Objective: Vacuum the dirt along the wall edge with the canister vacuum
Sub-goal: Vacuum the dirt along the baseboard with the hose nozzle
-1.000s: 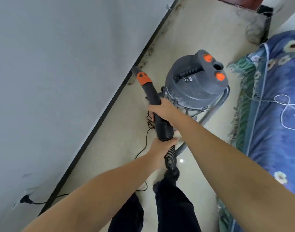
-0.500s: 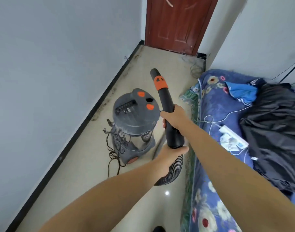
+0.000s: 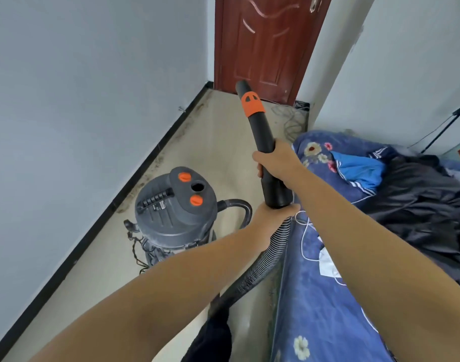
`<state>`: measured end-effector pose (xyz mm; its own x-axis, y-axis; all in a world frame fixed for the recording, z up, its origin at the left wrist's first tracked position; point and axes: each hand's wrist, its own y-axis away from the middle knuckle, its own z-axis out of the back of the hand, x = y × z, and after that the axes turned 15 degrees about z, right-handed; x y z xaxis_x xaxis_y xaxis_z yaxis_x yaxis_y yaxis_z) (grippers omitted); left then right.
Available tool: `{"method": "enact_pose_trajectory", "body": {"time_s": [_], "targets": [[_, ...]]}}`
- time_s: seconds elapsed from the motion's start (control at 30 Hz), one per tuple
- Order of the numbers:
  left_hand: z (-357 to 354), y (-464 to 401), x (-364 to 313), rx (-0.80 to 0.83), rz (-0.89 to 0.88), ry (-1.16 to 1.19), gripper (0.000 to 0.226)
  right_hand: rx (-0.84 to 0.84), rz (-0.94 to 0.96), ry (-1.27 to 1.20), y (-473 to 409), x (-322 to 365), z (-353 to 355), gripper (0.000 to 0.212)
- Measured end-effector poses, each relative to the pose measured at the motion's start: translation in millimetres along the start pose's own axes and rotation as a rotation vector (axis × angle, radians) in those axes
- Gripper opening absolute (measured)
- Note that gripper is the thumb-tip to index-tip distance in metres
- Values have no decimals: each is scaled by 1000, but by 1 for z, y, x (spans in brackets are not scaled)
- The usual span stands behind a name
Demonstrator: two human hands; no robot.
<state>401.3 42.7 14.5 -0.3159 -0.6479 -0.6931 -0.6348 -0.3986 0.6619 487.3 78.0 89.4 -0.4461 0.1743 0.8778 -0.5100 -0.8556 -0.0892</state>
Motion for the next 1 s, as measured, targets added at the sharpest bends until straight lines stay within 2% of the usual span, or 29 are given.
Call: {"method": "enact_pose_trajectory", "body": {"time_s": [0.17,0.23,0.27,0.4,0.53,0.63,0.83,1.0], "targets": [[-18,-80,-66,-31,23,10,8,8,-12,29,-97,-26,28,12],[-29,-112,-101,-17,25,-12,27,-6,-41,15,-140,-35,48,14],[-35,-126,-117,-8,18,-26,27,-13,-55,12,-160,-39,58,16],[-62,-182,-167,-2,34,-47,12,-13,-83,-1,-229,-58,97,22],[-87,-239,-216,-24,20,-44,16,8,-62,35,-300,-81,127,21],[-98,-274,-247,-55,-9,18,11,41,-43,61,-352,-93,138,19],[-68,-338,-311,-210,9,94,23,170,-9,-3,-451,-102,111,11],[-13,-392,-353,-265,39,132,17,266,18,-16,-526,-101,61,11]]}}
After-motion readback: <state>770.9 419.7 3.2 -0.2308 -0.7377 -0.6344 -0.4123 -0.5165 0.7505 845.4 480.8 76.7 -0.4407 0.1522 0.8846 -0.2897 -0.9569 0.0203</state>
